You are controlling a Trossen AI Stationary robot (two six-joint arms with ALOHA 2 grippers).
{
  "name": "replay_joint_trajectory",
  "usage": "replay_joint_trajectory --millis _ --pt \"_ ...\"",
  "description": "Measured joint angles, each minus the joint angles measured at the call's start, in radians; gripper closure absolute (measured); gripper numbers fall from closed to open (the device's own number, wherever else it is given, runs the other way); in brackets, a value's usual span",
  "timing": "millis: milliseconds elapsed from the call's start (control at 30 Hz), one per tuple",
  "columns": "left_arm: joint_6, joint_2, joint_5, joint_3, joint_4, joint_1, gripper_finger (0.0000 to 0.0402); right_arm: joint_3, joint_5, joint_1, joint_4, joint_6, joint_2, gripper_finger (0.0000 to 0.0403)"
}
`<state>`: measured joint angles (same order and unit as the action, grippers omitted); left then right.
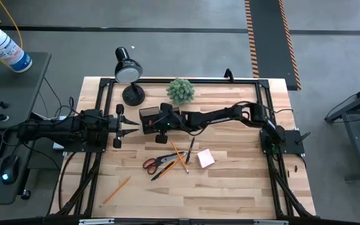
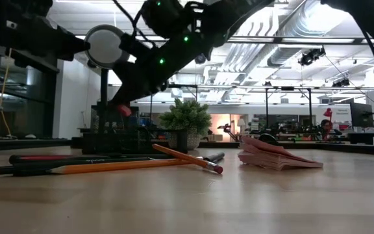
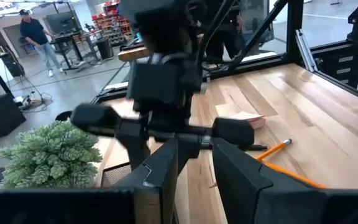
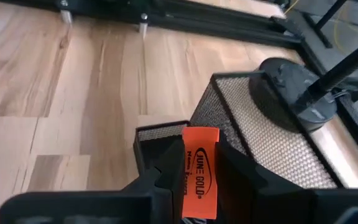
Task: Pick and place office supplies into organizer
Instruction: Put the eraser into the desktop organizer
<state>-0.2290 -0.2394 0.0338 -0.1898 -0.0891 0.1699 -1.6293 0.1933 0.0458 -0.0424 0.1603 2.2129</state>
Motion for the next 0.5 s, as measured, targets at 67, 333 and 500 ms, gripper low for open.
replay_joint_trajectory --millis 67,333,500 --pt "-0.002 0.0 0.0 0.0 -0.003 0.0 0.0311 0.0 -0.009 0.007 0.007 0.0 0.004 0.0331" --pt "-0.002 0.0 0.0 0.0 -0.003 0.0 0.0311 -0.001 -0.044 0.022 0.004 -0.001 0.004 0.0331" --pt "-0.002 0.0 0.0 0.0 -0.003 0.0 0.0311 -0.001 -0.046 0.022 0.001 -0.002 0.004 0.0331"
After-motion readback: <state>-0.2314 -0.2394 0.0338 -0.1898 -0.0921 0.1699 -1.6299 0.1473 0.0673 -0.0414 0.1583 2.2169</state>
